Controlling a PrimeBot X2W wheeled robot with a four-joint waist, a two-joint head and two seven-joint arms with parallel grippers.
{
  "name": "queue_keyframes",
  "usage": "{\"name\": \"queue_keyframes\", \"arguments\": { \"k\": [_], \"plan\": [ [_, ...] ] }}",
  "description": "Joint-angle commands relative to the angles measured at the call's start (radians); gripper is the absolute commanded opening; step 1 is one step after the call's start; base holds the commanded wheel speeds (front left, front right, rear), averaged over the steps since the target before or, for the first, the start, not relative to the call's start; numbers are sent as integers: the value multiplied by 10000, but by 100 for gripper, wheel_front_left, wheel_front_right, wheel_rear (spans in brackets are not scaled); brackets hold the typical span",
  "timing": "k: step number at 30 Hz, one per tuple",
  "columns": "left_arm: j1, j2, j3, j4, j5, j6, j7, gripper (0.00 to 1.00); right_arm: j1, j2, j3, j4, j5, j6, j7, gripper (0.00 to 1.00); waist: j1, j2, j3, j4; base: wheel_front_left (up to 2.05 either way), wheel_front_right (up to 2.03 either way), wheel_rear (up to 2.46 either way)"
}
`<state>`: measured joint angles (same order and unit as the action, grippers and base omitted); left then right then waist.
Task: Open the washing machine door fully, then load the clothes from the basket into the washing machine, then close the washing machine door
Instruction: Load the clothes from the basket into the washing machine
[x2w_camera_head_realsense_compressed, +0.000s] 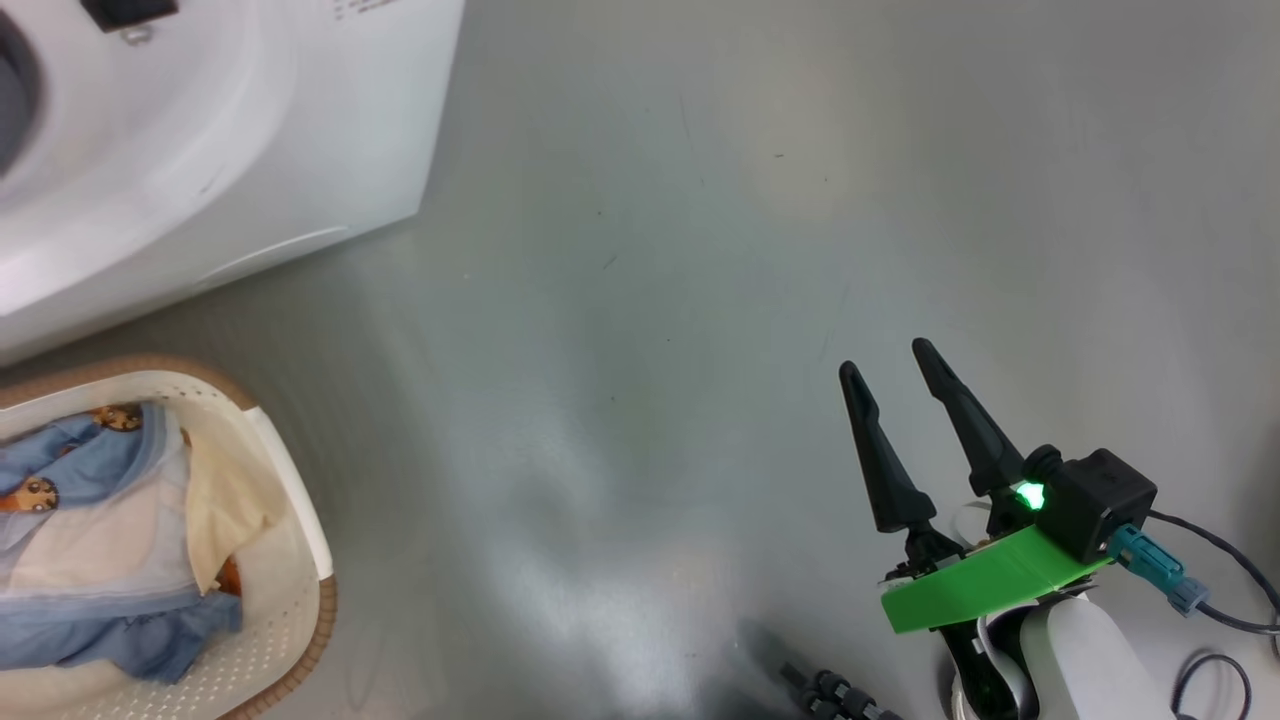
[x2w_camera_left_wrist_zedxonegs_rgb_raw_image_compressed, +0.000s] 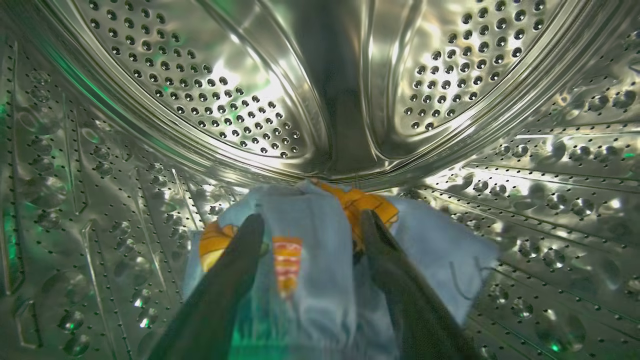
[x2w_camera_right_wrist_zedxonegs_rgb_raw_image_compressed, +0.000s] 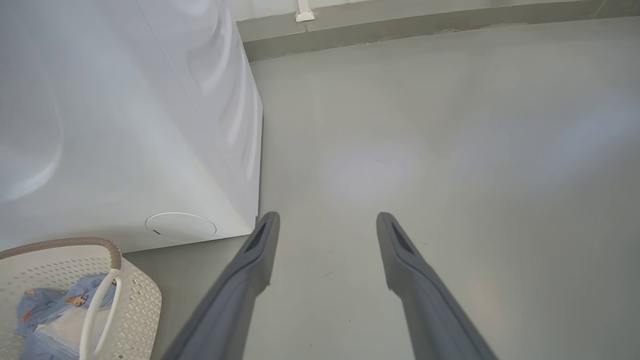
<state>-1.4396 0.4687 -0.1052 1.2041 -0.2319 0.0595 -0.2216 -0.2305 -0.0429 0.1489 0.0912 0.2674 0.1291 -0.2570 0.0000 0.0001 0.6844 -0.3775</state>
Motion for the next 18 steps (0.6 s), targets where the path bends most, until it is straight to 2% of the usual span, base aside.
{"name": "queue_keyframes", "arguments": {
  "k": [1,4,10,18],
  "plan": [
    [-174,315,49,-99,-56,23,-79,100,282,-73,143,-162,186,16,-48,100,0,-1,-54,85,0,0,0],
    [-102,85,-3,5,-103,-37,-211,100,237,-73,57,-143,146,16,-48,100,0,-1,-172,250,0,0,0],
    [271,-379,36,136,-238,280,-358,100,124,-73,47,-31,8,16,-48,100,0,-1,-574,669,0,0,0],
    [1098,-961,73,-120,-377,429,-397,100,-1,-73,-102,111,-129,16,-48,100,0,-1,-1297,1208,0,0,0]
  ]
}}
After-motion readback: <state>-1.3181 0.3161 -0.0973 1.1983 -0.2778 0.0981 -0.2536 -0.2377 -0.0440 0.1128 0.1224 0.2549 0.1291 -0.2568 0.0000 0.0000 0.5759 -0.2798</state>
